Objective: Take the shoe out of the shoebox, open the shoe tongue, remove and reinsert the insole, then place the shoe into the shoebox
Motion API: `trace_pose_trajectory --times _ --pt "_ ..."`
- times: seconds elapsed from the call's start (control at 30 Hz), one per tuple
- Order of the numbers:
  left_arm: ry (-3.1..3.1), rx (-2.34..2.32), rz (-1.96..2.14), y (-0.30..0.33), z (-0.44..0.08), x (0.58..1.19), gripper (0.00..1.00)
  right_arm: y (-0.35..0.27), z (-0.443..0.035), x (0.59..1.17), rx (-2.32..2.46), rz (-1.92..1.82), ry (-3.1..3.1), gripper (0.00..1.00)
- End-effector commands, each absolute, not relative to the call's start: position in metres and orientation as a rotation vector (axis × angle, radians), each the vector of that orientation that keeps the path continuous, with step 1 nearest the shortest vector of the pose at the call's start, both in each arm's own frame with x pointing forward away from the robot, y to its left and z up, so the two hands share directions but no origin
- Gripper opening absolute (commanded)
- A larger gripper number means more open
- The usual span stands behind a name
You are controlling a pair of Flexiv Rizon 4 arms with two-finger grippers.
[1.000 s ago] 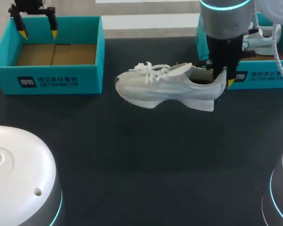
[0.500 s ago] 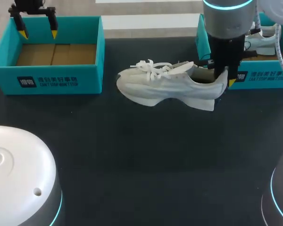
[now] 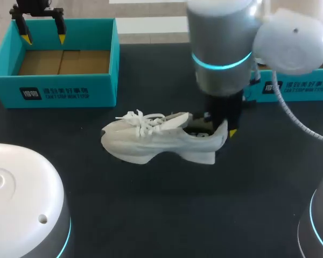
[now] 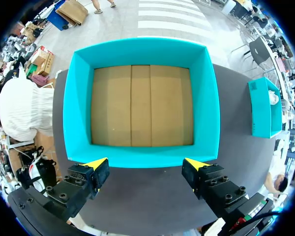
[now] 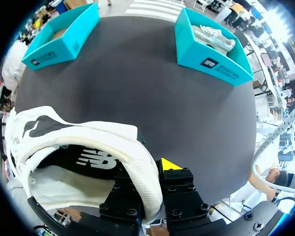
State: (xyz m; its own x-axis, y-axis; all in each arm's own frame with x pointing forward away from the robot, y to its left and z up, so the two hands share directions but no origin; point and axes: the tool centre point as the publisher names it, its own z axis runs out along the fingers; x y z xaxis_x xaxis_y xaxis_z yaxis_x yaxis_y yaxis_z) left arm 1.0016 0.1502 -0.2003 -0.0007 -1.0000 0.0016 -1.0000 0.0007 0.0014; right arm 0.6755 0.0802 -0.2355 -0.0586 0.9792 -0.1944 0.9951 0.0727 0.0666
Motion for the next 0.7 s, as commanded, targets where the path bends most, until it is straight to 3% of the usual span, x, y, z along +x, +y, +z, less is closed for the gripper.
trace_pose_trajectory --times 0.03,0.33,0.7 --pt "-2.221 2.220 -0.001 0.150 -0.200 1.001 1.00 0.101 -0.264 0.676 2.019 -0.158 2.135 0.00" --pt "-2.221 2.220 -0.001 0.150 -0.200 1.001 1.00 0.115 -0.325 0.674 2.027 -0.193 2.129 0.00" --pt "-2.221 2.220 -0.001 0.150 -0.200 1.001 1.00 0.114 -0.365 0.677 1.938 -0.288 2.124 0.00"
